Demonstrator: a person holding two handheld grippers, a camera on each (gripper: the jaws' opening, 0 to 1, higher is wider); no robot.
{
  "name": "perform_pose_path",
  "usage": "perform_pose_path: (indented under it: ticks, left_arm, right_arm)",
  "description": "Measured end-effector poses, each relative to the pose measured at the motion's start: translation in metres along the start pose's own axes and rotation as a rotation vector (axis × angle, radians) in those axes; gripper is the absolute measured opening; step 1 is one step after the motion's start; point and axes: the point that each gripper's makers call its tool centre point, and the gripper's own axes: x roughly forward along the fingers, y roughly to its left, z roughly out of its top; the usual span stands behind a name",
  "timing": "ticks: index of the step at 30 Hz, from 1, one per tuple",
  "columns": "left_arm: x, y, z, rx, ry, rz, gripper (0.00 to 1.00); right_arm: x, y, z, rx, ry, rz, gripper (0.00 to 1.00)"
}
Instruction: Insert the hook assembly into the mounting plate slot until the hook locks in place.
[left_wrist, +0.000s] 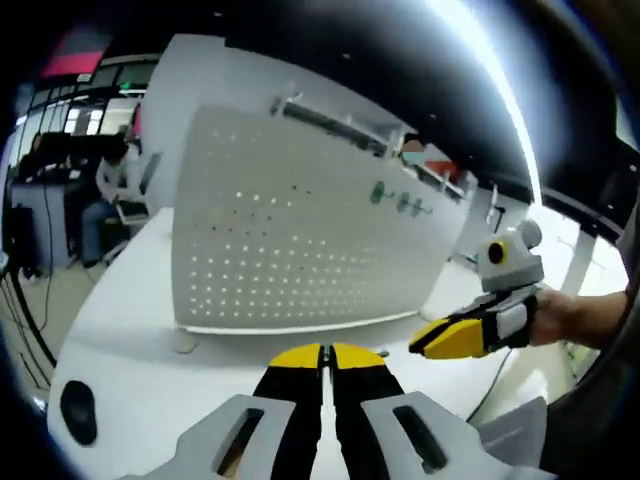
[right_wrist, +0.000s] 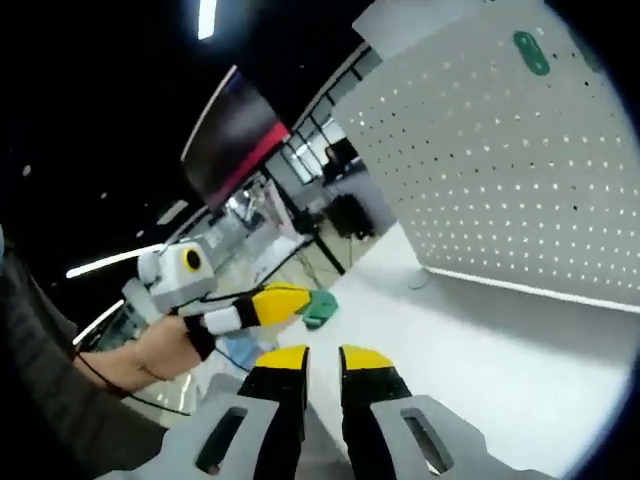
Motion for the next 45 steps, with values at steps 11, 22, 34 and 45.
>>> perform_pose_path:
  ticks: [11,22,34,45]
  left_arm:
    - [0.005,-0.015,0.008,0.082,-0.037,-0.043,0.01]
    - [0.005,-0.030,0.018,0.143,-0.112,-0.087,0.01]
    - [0.000,-0.034,0.029,0.207,-0.176,-0.089,0.01]
    - [-0.004,-0.034,0.035,0.272,-0.205,-0.079,0.01]
  right_arm:
    - [0.010,0.004,0.000,0.096,-0.043,0.010,0.17]
    - [0.019,0.014,0.020,0.314,-0.164,0.103,0.13]
    - [0.018,0.016,0.031,0.604,-0.274,0.202,0.05]
    - [0.019,0.021,0.034,0.741,-0.304,0.261,0.04]
